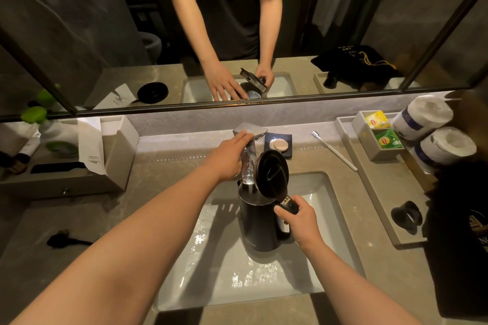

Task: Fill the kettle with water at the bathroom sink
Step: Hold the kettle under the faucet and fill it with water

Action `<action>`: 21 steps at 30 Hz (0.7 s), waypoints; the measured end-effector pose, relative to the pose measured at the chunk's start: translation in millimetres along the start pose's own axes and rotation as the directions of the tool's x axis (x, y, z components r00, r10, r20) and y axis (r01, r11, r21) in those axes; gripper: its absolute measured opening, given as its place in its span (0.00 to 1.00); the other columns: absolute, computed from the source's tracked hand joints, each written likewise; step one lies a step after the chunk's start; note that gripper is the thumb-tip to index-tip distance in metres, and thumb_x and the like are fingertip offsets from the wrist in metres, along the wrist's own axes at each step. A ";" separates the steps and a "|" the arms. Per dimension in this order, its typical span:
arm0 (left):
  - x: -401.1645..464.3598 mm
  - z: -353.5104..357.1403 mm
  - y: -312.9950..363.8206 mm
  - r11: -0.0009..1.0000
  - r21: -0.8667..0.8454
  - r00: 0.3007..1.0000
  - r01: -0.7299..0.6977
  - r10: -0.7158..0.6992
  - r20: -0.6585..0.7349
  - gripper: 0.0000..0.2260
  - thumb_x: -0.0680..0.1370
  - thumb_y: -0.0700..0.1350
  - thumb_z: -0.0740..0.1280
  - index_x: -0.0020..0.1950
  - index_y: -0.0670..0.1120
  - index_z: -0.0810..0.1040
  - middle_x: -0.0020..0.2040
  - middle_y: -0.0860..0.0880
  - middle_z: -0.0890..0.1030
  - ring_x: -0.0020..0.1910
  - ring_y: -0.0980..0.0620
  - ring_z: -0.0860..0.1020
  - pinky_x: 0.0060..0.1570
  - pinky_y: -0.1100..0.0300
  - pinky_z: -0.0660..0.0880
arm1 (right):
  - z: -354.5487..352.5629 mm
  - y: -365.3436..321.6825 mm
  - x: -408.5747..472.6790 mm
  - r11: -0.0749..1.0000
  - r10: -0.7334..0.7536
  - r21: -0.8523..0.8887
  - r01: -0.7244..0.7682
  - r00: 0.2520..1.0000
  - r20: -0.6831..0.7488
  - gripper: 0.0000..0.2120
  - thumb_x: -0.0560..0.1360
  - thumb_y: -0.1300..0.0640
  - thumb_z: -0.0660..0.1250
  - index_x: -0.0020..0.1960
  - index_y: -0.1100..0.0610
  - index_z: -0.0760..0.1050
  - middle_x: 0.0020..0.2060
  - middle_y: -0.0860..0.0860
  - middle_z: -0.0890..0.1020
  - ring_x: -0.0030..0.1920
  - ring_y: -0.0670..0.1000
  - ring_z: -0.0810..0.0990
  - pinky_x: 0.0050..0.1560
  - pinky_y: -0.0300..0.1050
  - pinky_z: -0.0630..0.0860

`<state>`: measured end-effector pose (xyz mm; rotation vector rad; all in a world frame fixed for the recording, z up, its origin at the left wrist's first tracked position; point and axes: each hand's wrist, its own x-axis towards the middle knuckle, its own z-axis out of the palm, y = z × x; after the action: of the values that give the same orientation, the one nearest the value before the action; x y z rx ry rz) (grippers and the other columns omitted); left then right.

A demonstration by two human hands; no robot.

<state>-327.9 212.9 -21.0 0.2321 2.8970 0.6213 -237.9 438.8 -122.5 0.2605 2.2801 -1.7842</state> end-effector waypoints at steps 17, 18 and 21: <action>-1.5 -1.4 1.5 1.000 -0.008 1.000 -0.004 0.004 0.010 0.32 0.76 0.36 0.59 0.78 0.53 0.53 0.79 0.50 0.53 0.74 0.43 0.60 0.70 0.48 0.62 | -0.4 2.4 0.2 1.000 -0.001 0.009 0.001 1.000 -0.001 0.08 0.71 0.57 0.75 0.43 0.55 0.77 0.36 0.49 0.80 0.37 0.50 0.77 0.37 0.41 0.73; -1.7 -1.6 1.9 1.000 -0.009 1.000 -0.003 0.003 0.010 0.32 0.76 0.36 0.59 0.78 0.53 0.53 0.79 0.50 0.53 0.74 0.43 0.60 0.70 0.48 0.62 | 0.1 2.4 0.3 1.000 0.002 0.010 -0.002 1.000 0.001 0.07 0.71 0.57 0.75 0.44 0.55 0.77 0.37 0.49 0.80 0.37 0.50 0.78 0.37 0.41 0.74; -2.1 -2.2 2.6 1.000 -0.008 1.000 -0.001 0.001 0.010 0.32 0.76 0.36 0.59 0.78 0.53 0.52 0.79 0.50 0.52 0.74 0.43 0.60 0.70 0.47 0.62 | 0.9 3.6 0.0 1.000 0.010 0.011 -0.010 1.000 0.001 0.08 0.71 0.57 0.76 0.45 0.54 0.77 0.40 0.50 0.81 0.40 0.51 0.79 0.38 0.41 0.75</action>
<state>-326.0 213.9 -17.6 0.2354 2.8843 0.6292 -236.9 438.8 -126.1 0.2722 2.2648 -1.7917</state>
